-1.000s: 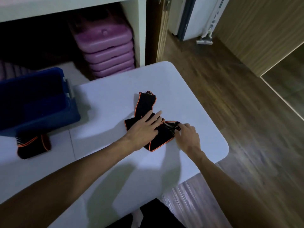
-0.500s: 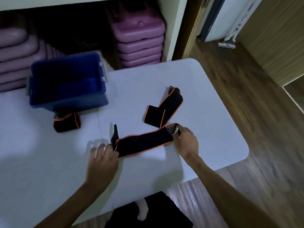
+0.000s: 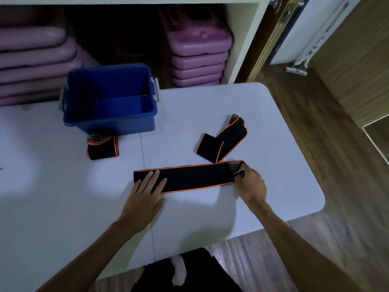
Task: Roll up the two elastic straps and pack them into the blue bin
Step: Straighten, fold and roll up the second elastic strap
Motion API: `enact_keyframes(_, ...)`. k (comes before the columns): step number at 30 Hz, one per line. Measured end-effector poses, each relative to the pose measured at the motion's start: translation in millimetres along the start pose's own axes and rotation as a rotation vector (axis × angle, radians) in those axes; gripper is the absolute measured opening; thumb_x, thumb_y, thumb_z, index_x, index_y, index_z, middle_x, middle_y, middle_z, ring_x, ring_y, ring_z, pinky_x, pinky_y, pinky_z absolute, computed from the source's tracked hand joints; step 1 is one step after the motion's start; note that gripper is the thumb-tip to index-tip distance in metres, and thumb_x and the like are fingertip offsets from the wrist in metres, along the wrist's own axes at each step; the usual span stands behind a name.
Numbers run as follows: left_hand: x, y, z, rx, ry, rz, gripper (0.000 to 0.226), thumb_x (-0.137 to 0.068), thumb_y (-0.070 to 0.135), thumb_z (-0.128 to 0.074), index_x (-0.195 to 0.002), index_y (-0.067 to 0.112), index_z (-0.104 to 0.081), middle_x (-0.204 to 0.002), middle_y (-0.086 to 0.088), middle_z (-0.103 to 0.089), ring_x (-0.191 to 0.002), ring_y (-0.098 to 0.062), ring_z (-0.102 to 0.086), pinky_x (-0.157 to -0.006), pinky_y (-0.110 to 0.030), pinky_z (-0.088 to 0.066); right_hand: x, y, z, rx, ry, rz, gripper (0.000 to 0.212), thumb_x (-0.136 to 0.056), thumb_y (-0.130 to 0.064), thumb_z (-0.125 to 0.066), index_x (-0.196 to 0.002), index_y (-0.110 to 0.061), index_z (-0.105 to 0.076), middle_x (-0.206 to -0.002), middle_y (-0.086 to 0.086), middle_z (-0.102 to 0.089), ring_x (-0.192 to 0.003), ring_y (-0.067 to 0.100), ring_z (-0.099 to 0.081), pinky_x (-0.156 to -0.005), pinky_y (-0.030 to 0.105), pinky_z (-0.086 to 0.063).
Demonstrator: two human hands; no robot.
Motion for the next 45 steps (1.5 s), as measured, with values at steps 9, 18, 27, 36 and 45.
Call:
enact_keyframes(9, 7.7, -10.2, -5.1, 0.020, 0.058, -0.010, 0.054, -0.097, 0.044, -0.029, -0.139, 0.015, -0.045, -0.149, -0.009, -0.039, -0.137, -0.027, -0.037, -0.107, -0.039, -0.028, -9.9, 14.8, 9.6, 0.034, 0.058, 0.027, 0.023, -0.092, -0.033, -0.051, -0.105, -0.020, -0.065, -0.099, -0.001, -0.059, -0.091, 0.025, -0.060, -0.065, 0.032, -0.048)
enact_keyframes(18, -134.8, 63.1, 43.0, 0.242, 0.109, 0.024, 0.050, -0.092, 0.050, -0.037, -0.127, 0.017, -0.049, -0.129, -0.006, -0.048, -0.110, -0.028, -0.050, -0.088, -0.041, -0.043, -85.3, -4.5, 41.9, -0.259, 0.109, 0.157, 0.026, -0.091, -0.036, -0.058, -0.115, -0.026, -0.052, -0.119, 0.003, -0.050, -0.109, 0.024, -0.053, -0.079, 0.041, -0.053)
enact_keyframes(27, -203.7, 116.5, 22.1, 0.170, -0.057, 0.206, 0.090, -0.075, 0.032, -0.068, -0.145, 0.013, -0.015, -0.146, -0.014, -0.027, -0.123, -0.035, -0.036, -0.092, -0.047, -0.042, -184.0, -14.3, 27.4, -0.068, -0.155, 0.109, 0.038, -0.100, -0.019, -0.035, -0.134, -0.021, -0.050, -0.137, 0.014, -0.040, -0.126, 0.039, -0.041, -0.096, 0.051, -0.049)
enact_keyframes(36, -150.7, 66.3, 38.6, 0.689, 0.281, 0.218, 0.074, -0.077, -0.006, -0.052, -0.144, 0.011, -0.026, -0.139, -0.011, -0.038, -0.125, -0.026, -0.036, -0.110, -0.037, -0.030, -199.9, -26.7, 25.8, -0.187, -0.077, 0.192, 0.006, -0.088, -0.016, -0.058, -0.091, -0.018, -0.063, -0.094, 0.005, -0.068, -0.092, 0.026, -0.063, -0.070, 0.031, -0.048)
enact_keyframes(45, -72.4, 33.9, 47.3, 0.843, 0.545, 0.509, 0.045, -0.089, -0.001, -0.052, -0.130, 0.014, -0.042, -0.098, 0.005, -0.061, -0.084, 0.002, -0.055, -0.074, -0.001, -0.037, -175.3, -68.2, 8.4, -0.024, -0.173, 0.209, 0.038, -0.085, -0.043, -0.059, -0.118, -0.023, -0.058, -0.110, 0.004, -0.065, -0.104, 0.027, -0.060, -0.087, 0.046, -0.053)
Point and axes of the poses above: each hand's wrist, its own x-axis away from the middle knuckle, its own z-axis out of the back of the hand, y = z × x, the point moved 5 cm from there along -x, towards the middle knuckle
